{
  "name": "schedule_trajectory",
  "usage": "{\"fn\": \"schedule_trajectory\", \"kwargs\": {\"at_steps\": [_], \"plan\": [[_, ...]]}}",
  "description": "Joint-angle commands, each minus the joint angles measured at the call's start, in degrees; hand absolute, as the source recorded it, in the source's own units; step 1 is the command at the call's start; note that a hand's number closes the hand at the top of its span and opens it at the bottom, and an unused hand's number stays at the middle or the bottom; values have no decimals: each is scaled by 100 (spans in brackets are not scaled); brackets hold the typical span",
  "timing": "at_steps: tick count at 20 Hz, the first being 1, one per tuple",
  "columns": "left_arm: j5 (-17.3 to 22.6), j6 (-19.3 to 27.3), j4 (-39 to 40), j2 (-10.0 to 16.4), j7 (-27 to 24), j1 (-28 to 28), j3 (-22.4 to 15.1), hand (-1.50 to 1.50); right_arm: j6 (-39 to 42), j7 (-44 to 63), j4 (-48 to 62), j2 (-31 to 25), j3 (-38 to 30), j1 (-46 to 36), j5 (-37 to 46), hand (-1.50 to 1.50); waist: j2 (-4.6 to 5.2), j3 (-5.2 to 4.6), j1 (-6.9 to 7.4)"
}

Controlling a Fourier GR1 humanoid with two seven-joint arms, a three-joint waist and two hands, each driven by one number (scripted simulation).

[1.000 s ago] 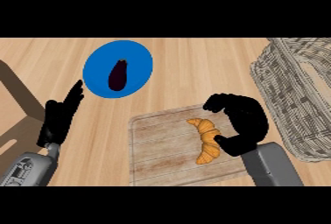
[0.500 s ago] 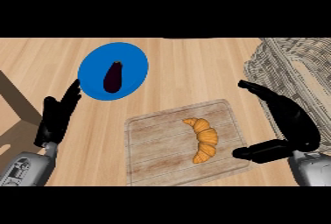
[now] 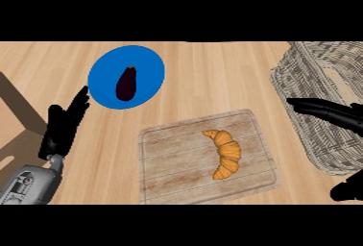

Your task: Pick the croissant from the cutting board and place it in the basket

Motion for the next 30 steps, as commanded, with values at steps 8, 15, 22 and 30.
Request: {"fn": "schedule_trajectory", "kwargs": {"at_steps": [8,15,22,30], "plan": [[-249,-467,-322,-72,87,204,438,0,1122,859,-727,122,-637,438,-328,-150,19,14,112],[-526,-542,388,-449,47,-408,634,0,632,566,-302,883,-583,209,638,-150,34,14,101],[-825,-570,-160,-722,131,74,520,0,237,567,217,1677,-50,-51,1540,-150,33,16,158],[-937,-870,548,-817,87,-544,991,0,90,156,507,2183,184,100,2143,-150,36,14,102]]}}
